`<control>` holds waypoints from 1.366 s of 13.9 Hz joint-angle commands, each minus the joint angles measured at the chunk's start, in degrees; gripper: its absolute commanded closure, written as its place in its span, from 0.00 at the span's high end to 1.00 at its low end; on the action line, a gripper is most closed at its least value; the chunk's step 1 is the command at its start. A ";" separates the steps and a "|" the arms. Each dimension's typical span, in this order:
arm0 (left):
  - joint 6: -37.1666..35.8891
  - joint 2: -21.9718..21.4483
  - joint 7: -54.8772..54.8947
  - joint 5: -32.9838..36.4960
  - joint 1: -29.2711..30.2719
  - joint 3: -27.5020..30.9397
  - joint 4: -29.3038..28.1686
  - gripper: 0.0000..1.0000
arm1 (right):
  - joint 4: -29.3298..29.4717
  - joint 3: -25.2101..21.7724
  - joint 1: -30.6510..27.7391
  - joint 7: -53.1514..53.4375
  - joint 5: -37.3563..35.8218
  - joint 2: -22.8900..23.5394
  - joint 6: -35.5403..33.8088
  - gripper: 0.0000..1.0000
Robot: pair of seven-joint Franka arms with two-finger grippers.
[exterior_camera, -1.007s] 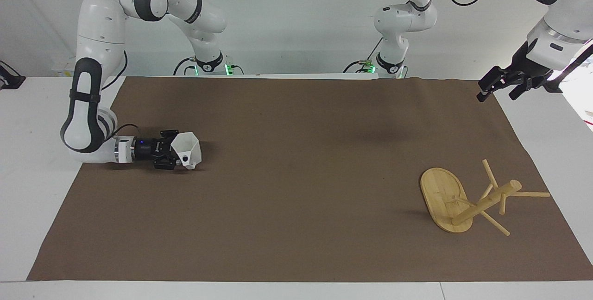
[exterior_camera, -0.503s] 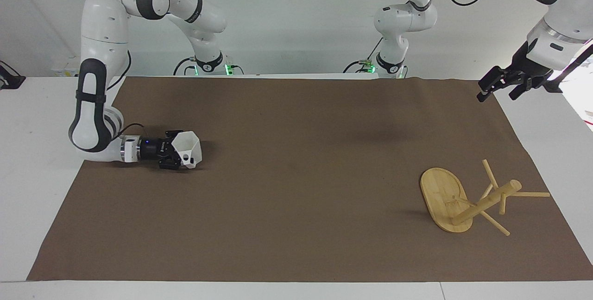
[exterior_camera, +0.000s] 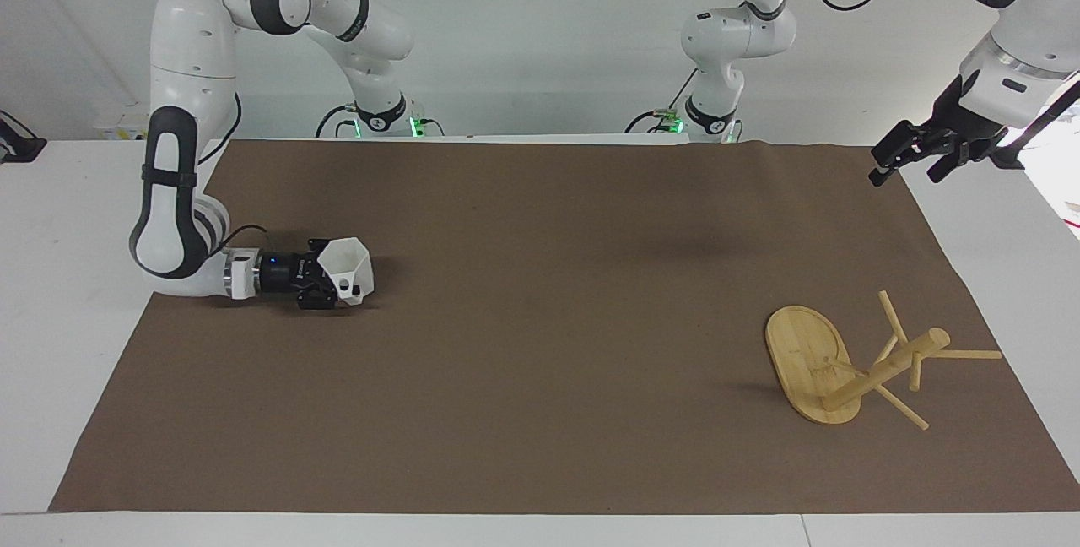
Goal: Hang cup on rack
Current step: 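Carry the mug toward the left gripper while the left gripper approaches, then grasp the mug with the left gripper while the right gripper holds it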
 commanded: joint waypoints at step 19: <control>23.14 12.23 -57.74 1.21 -35.17 -0.99 -7.92 0.78 | 2.30 2.87 44.22 18.94 37.78 -8.66 47.73 0.38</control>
